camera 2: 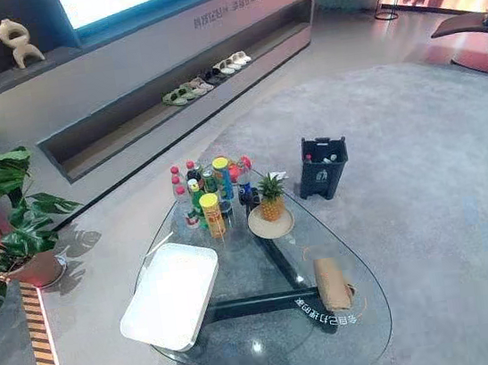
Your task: Wipe the table with a cloth and put it in the basket.
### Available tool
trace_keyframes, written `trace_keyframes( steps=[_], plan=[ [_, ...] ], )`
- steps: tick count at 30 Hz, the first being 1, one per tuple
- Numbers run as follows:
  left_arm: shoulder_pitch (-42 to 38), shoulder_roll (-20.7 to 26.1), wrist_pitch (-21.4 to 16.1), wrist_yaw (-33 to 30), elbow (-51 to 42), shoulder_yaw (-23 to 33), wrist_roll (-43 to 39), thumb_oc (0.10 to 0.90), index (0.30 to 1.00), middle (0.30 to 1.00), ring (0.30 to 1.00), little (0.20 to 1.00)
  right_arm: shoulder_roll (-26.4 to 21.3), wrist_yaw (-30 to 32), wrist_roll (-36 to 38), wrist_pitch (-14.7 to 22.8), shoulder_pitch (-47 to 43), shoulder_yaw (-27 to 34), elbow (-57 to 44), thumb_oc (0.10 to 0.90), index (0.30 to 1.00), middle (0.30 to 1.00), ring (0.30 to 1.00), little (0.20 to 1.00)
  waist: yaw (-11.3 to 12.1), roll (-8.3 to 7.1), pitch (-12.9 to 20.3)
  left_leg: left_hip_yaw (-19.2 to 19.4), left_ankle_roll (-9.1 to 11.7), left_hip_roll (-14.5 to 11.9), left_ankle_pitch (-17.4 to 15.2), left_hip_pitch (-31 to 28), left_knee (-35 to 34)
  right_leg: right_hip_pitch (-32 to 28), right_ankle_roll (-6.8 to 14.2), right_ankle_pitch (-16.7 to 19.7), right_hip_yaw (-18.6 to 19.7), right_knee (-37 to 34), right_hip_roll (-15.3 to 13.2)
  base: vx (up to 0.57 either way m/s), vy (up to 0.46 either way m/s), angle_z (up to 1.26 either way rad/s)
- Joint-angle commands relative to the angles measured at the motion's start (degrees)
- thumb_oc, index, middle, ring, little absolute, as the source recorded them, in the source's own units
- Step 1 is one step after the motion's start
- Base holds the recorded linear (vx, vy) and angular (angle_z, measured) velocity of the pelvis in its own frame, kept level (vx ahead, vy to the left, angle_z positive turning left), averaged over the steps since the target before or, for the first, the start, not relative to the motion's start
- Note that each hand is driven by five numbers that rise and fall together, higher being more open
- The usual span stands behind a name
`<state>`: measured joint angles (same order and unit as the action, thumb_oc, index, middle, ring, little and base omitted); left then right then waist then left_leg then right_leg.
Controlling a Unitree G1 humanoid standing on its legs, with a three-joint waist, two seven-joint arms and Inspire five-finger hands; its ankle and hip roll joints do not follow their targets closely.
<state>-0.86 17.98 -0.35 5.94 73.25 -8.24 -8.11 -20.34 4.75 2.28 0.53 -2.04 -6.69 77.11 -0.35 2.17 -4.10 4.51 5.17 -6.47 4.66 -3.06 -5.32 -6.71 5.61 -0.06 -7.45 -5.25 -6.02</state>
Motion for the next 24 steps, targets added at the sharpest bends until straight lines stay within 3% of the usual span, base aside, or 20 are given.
trace_keyframes(
  steps=[1, 24],
  plan=[
    [-4.3, 1.8, -0.1, -0.7, 3.0, 0.5, 1.5, 0.800, 0.900, 0.900, 0.900, 0.900, -0.3, 0.2, 0.1, 1.0, -3.8, -0.2, 1.5, 0.800, 0.900, 0.900, 0.900, 0.900, 0.1, -1.67, -0.3, 1.0, 1.1, -1.6, -5.8, -3.1, 0.3, 0.9, 3.7, 1.0, -0.1, 0.3, -4.6, 0.31, 0.025, -0.34],
    [-4.2, 1.9, -0.8, 0.3, 2.9, 0.6, -0.1, 0.800, 0.900, 0.900, 0.900, 0.900, -0.5, 0.4, 0.2, 1.0, -3.8, -0.4, 1.7, 0.800, 0.900, 0.900, 0.900, 0.900, 0.1, -1.67, -0.4, 1.0, 1.0, -1.8, -5.8, -3.3, 0.3, 0.7, 3.6, 0.9, -0.1, 0.3, -4.6, 0.00, 0.000, 0.00]
  ],
)
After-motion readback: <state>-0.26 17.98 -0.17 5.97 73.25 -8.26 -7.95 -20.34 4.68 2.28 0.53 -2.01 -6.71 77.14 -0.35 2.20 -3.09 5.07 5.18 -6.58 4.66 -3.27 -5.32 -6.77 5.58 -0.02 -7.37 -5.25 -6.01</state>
